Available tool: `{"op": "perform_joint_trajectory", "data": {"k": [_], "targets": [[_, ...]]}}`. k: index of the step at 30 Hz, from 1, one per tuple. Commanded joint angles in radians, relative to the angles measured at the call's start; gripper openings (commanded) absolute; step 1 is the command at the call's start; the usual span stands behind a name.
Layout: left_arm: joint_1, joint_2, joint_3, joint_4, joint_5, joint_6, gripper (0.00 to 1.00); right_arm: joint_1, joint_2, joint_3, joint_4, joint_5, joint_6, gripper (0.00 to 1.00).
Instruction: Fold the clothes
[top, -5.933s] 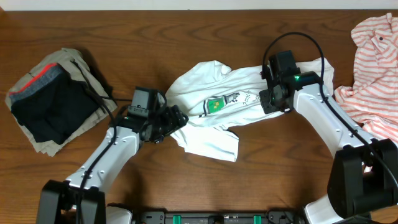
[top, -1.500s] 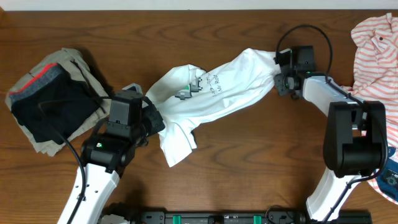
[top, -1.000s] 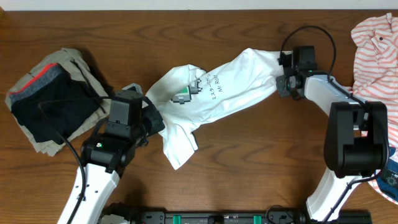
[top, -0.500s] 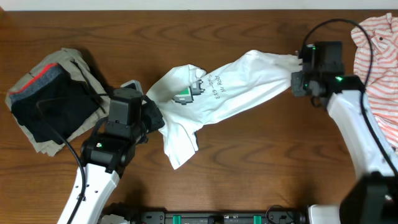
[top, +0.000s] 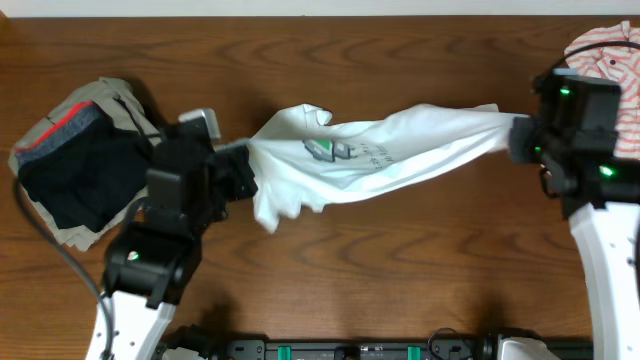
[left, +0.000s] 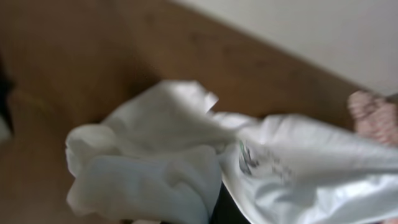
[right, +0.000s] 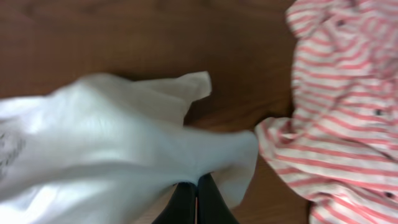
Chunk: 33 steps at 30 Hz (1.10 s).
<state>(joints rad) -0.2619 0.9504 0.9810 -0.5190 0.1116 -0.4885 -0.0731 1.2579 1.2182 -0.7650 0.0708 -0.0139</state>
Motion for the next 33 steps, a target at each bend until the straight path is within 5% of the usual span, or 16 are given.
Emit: {"op": "perform_joint_trajectory", "data": {"k": [1,15,29,30,33], "targets": [[0.006,-0.026,0.092,0.004,-0.019,0.043,0.06,-0.035,-0.060,0.073,-0.018,0.011,0.016,0.01],[0.006,0.022,0.147,-0.049,-0.131,0.057,0.06,-0.060,-0.075,0.166,-0.114,0.011,-0.009,0.01],[0.018,0.520,0.139,0.045,-0.229,0.093,0.06,-0.055,0.073,0.165,-0.221,-0.002,0.008,0.01],[0.023,0.550,0.139,0.061,-0.228,0.092,0.16,-0.055,0.080,0.165,-0.224,-0.002,0.010,0.01],[0.030,0.628,0.140,0.071,-0.225,0.092,0.68,-0.048,0.096,0.165,-0.230,-0.009,0.010,0.01]]}}
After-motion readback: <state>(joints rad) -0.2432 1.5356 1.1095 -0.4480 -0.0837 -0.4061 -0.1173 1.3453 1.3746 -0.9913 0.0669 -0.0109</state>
